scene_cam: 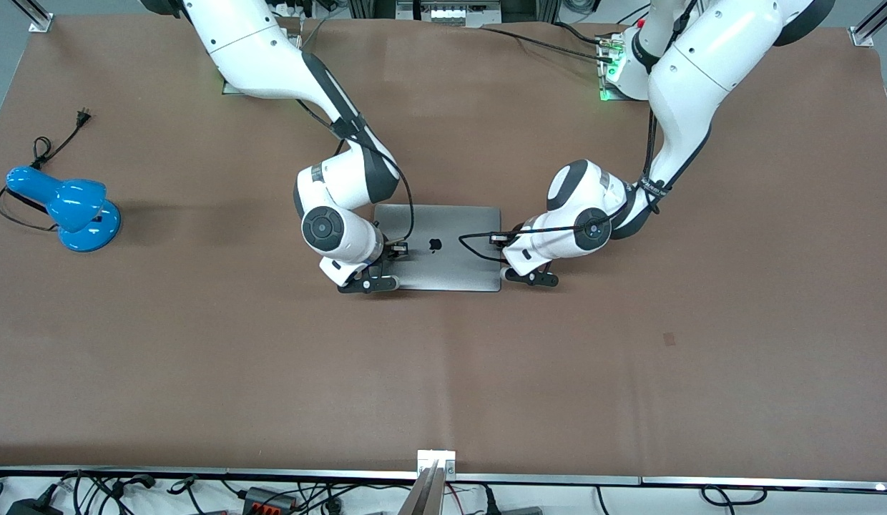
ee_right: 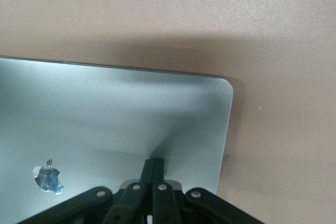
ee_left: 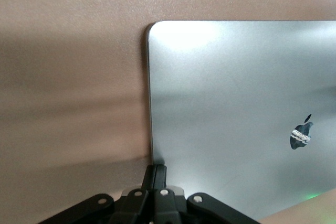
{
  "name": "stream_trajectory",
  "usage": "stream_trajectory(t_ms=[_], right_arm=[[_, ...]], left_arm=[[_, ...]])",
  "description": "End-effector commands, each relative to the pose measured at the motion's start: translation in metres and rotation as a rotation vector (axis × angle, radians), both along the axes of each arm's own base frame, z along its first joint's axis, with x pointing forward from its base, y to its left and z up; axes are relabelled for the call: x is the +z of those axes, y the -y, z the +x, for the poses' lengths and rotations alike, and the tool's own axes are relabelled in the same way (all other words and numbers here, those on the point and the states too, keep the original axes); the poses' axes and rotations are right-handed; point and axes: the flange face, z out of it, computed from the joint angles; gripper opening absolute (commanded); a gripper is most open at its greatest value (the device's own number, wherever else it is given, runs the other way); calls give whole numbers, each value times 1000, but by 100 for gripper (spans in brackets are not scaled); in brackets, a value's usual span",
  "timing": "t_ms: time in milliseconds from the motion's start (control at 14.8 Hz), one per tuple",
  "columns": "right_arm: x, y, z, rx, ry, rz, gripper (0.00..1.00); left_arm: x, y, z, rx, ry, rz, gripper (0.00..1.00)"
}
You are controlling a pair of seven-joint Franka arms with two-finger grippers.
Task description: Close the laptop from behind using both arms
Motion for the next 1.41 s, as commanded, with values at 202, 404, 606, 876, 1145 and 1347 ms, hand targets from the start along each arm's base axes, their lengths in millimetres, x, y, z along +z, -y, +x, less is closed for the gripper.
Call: stream_trajectory(t_ms=[202,404,606,876,1145,1347], right_arm=[[-1,-1,8,7,26,-3,0],[20,2,22,11,67,-9,0],[64,17,35,21,117,-25,0],[131,63,52,18,140,-64,0],[171,113,65,-20,137,-94,42],[201,140,69,-59,146,-96,100]], left_arm=[[16,0,8,20,19,35,0],[57,-11,12,5,7,69,0],[108,-32,15,-19,2,110,0],[184,-90,21,-110,33,149,0],[268,-158,14,-112,67,207,0],[341,-198,-1,-36,76,256,0]])
